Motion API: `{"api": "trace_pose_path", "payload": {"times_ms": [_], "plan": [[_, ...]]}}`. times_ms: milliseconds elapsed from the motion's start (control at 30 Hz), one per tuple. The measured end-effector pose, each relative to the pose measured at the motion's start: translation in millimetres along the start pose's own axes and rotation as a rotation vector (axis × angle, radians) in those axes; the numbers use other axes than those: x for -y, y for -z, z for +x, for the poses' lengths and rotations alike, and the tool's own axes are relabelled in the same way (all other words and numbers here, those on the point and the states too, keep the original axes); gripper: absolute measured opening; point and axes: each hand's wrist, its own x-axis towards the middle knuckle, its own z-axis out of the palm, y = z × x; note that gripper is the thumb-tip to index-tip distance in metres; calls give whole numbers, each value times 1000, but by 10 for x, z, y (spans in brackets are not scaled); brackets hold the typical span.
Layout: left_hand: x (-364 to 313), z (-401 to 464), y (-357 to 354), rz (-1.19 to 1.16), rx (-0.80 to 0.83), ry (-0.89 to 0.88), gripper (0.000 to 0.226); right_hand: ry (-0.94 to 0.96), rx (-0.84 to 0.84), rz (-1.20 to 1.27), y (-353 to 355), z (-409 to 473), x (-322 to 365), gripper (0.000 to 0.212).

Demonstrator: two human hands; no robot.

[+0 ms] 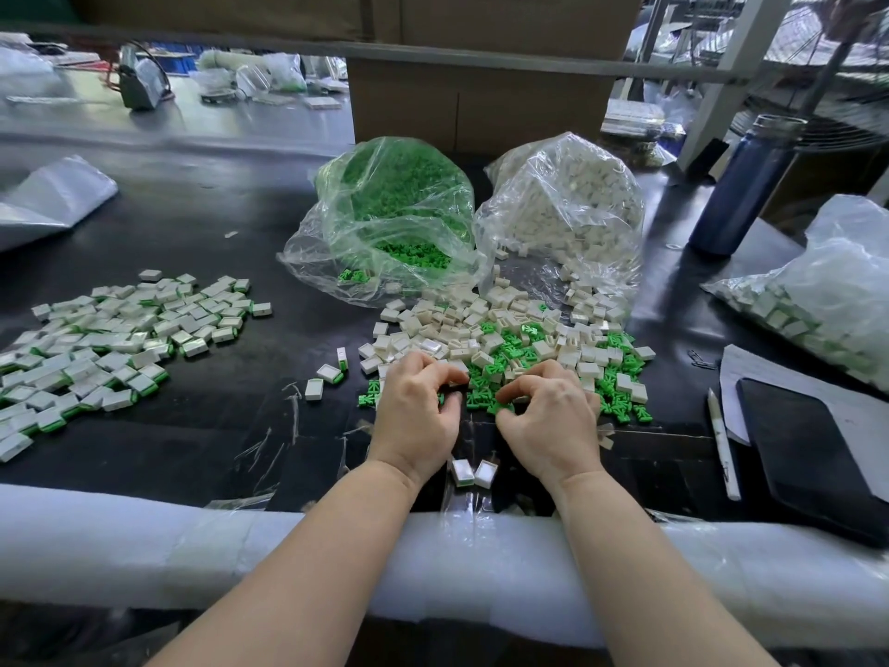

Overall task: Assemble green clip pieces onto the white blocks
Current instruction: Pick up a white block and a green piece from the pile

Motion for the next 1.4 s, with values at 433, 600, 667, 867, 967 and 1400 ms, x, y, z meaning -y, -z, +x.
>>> {"api": "trace_pose_path", "payload": {"times_ms": [433, 600, 667, 867, 967, 1400], "plan": [[30, 3, -69, 307, 72, 89, 24, 61, -30, 137, 2, -22, 10, 7], [24, -12, -53, 268, 47, 45, 9, 118, -57, 270, 15, -30, 42, 15], [9, -13, -49, 242, 40, 11, 7, 138, -69, 332, 21, -38, 52, 12], [11, -5, -43, 127, 55, -24, 22, 153, -99, 484, 34, -36, 29, 7], [-7, -10, -8, -74, 54, -12, 20, 82, -82, 644, 49, -33, 36, 12], [-42, 17, 77, -703, 232, 227, 11, -20, 52, 904, 101, -23, 60, 15]]}}
